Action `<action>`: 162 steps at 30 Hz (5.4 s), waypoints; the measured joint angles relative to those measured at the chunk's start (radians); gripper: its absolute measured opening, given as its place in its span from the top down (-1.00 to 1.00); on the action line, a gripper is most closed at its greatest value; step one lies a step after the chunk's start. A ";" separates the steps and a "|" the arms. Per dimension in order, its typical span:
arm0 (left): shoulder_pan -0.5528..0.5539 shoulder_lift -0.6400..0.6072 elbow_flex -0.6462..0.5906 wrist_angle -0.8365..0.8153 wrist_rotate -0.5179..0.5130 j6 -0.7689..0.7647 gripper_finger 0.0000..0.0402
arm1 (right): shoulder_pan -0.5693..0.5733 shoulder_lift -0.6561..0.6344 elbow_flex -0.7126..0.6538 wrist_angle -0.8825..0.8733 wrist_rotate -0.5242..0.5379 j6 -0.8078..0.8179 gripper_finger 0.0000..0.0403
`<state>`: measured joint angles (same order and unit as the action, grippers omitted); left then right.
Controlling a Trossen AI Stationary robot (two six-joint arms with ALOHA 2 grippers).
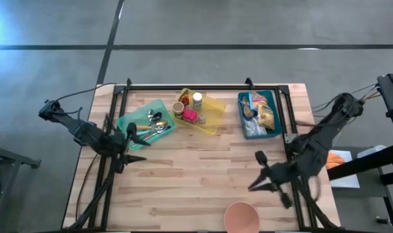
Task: Pick & Place Food Item
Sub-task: Return to Home Position
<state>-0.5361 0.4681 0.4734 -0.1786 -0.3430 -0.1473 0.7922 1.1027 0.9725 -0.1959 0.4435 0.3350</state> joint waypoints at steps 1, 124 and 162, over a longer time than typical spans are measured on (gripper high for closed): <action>0.016 -0.007 0.000 0.020 0.012 0.004 -0.34 | -0.010 -0.030 -0.037 0.096 -0.080 -0.068 0.87; 0.433 -0.287 -0.472 0.213 0.216 0.017 -0.34 | -0.469 -0.981 -0.964 0.416 -0.733 -0.223 0.87; 0.433 -0.287 -0.472 0.213 0.216 0.017 -0.34 | -0.469 -0.981 -0.964 0.415 -0.733 -0.223 0.87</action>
<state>-0.1033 0.1806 0.0013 0.0345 -0.1266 -0.1307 0.3229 0.1215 0.0090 0.2195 -0.2890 0.1116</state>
